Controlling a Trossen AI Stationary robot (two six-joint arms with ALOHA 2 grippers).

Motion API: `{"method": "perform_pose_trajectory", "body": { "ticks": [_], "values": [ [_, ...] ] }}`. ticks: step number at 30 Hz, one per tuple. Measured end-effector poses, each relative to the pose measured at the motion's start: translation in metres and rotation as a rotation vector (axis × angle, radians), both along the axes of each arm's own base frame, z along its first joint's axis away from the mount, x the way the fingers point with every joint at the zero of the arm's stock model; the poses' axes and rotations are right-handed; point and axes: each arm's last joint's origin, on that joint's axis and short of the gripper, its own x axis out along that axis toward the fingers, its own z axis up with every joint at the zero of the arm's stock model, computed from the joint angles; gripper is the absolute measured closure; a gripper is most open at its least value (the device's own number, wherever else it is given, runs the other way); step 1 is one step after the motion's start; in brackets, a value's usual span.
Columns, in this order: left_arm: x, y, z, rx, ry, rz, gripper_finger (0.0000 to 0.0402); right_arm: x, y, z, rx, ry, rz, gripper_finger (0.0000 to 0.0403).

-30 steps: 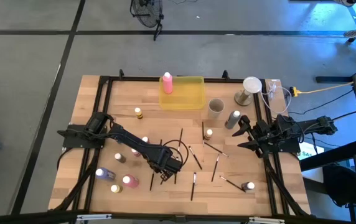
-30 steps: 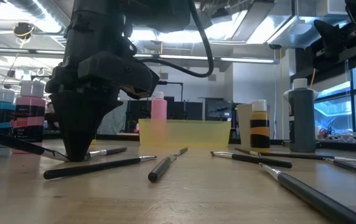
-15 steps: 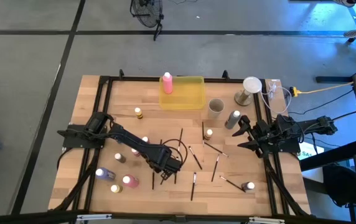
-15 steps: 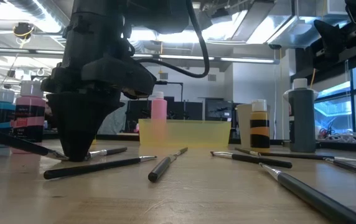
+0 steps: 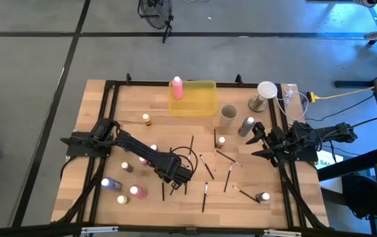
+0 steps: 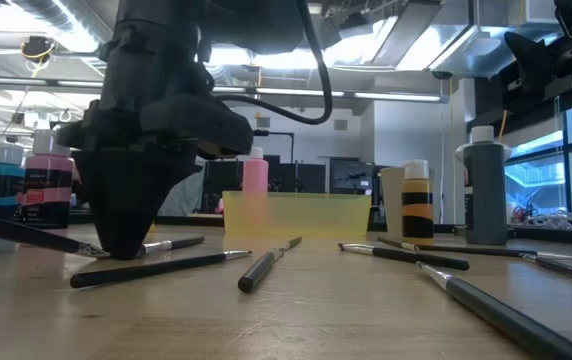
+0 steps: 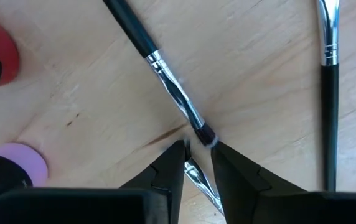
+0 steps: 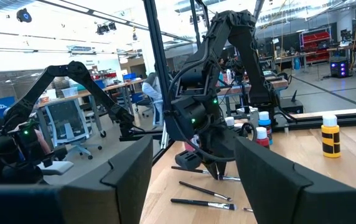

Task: Pick & Place Paint Supplies
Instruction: Put the silver paint brush into the white cup

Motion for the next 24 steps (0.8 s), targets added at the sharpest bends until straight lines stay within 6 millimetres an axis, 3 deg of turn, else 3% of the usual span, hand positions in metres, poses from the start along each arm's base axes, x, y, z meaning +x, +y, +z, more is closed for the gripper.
{"method": "perform_pose_trajectory", "body": {
  "ticks": [16,24],
  "values": [
    [-0.001,-0.003,0.004,-0.012,-0.009,-0.039,0.0320,0.000,0.000,0.000,0.000,0.000,0.000,0.0174],
    [0.001,-0.007,0.012,0.032,-0.097,-0.056,0.0320,0.000,0.000,0.000,0.000,0.001,0.000,0.0174]
  ]
}}
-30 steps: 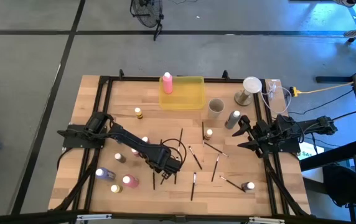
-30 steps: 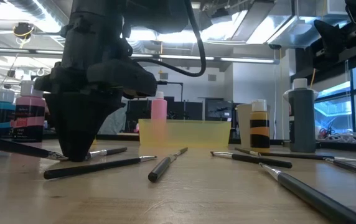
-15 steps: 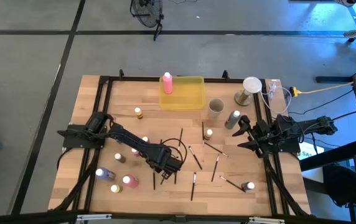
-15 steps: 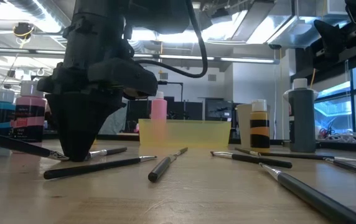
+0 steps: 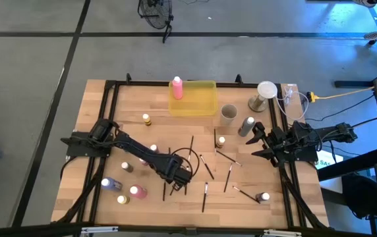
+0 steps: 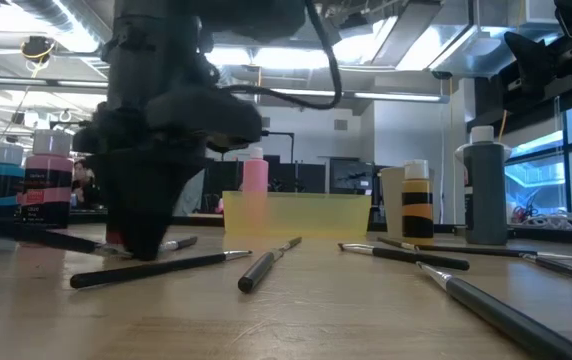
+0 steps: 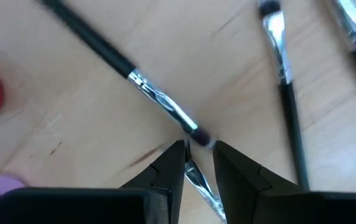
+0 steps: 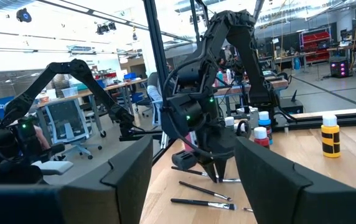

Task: Pick & Place Paint Supplies
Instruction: Put the silver paint brush into the white cup

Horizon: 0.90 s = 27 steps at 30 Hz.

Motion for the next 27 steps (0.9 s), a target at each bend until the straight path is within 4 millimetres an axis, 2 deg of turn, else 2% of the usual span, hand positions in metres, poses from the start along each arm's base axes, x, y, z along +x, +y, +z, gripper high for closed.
{"method": "perform_pose_trajectory", "body": {
  "ticks": [27],
  "values": [
    [0.0017,0.0002,0.0004,0.003,-0.017,0.011,0.0320,0.0000,0.0000,0.0000,0.000,0.000,0.000,0.0175]
  ]
}}
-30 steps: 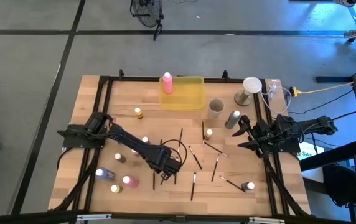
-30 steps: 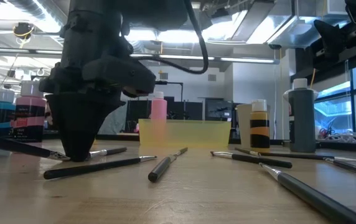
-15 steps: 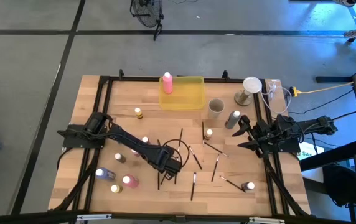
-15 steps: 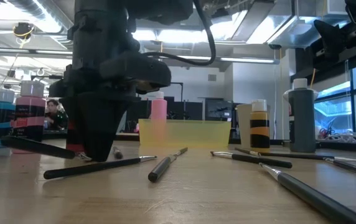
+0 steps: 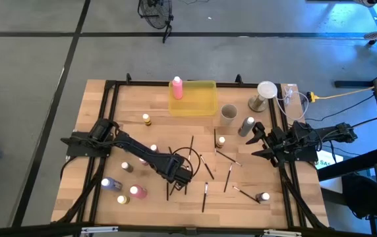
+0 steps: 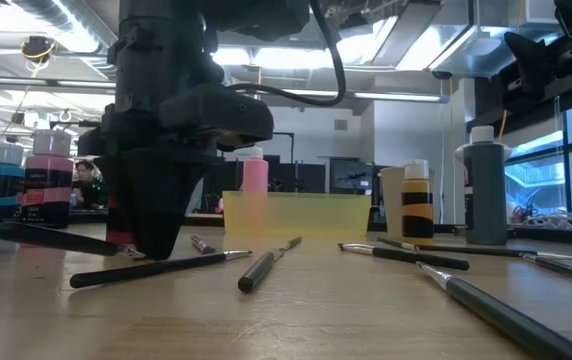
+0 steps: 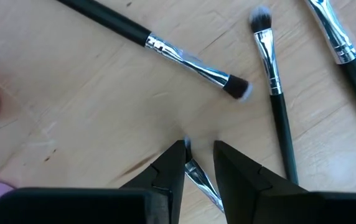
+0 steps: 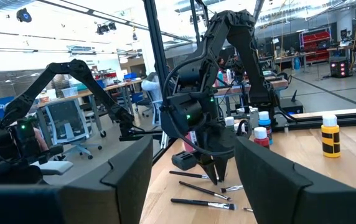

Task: Pick & Place Paint Supplies
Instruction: Put the silver paint brush into the white cup

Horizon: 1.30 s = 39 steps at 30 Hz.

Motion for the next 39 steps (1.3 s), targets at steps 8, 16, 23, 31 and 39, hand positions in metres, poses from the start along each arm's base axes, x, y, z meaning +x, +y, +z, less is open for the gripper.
{"method": "perform_pose_trajectory", "body": {
  "ticks": [8,16,23,31,39],
  "values": [
    [-0.0007,-0.0011,0.0006,-0.014,0.007,-0.028,0.0320,0.0000,0.0000,0.0000,0.000,0.000,0.000,0.0174],
    [-0.0026,-0.0012,0.0007,-0.027,0.030,-0.021,0.0320,0.0000,0.0000,0.0000,0.000,0.000,0.000,0.0174],
    [-0.0035,-0.0016,0.0011,-0.025,0.035,-0.021,0.0320,0.0000,0.0000,0.0000,0.000,0.000,0.000,0.0174],
    [-0.0024,-0.0008,0.0014,0.007,0.015,-0.020,0.0320,0.0000,0.0000,0.0000,0.000,0.000,0.000,0.0174],
    [-0.0007,-0.0019,0.0016,0.001,-0.004,-0.031,0.0305,0.0000,0.0000,0.0000,0.000,0.000,0.000,0.0174]
  ]
}}
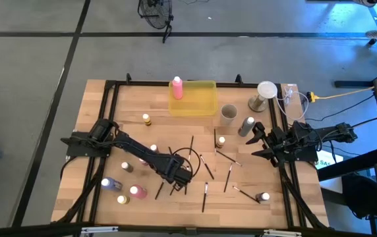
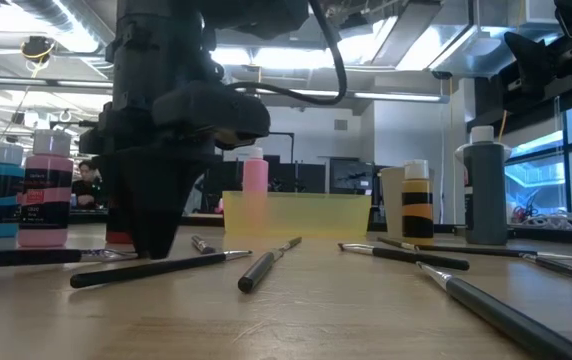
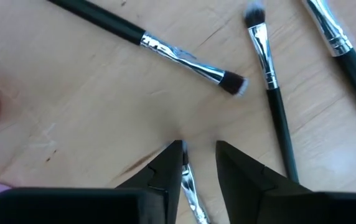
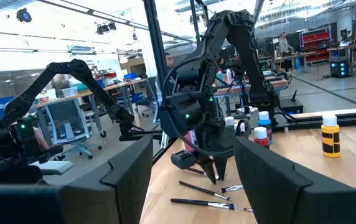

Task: Pick & Place Paint Supplies
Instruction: Put the silver paint brush into the white cup

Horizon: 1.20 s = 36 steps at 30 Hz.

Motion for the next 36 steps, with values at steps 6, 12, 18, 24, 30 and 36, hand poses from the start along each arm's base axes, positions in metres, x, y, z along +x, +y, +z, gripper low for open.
{"method": "perform_pose_trajectory", "body": {
  "ticks": [6,12,18,24,30,36],
  "values": [
    [0.000,0.000,0.000,-0.007,0.002,0.000,0.0270,0.000,0.000,0.000,0.000,0.000,0.000,0.0174],
    [0.000,0.000,0.000,-0.007,0.003,-0.011,0.0251,0.000,0.000,0.000,0.000,0.000,0.000,0.0174],
    [0.000,0.000,0.000,-0.007,0.003,-0.011,0.0251,0.000,0.000,0.000,0.000,0.000,0.000,0.0174],
    [0.002,-0.001,0.003,-0.012,-0.010,-0.019,0.0249,0.000,0.000,0.000,0.000,0.000,0.000,0.0174],
    [0.011,-0.004,0.016,0.004,-0.064,-0.066,0.0251,0.000,0.000,0.000,-0.001,0.003,0.000,0.0174],
    [0.003,0.000,0.016,0.034,0.022,-0.046,0.0251,0.000,0.000,0.000,-0.001,0.004,0.000,0.0174]
  ]
}}
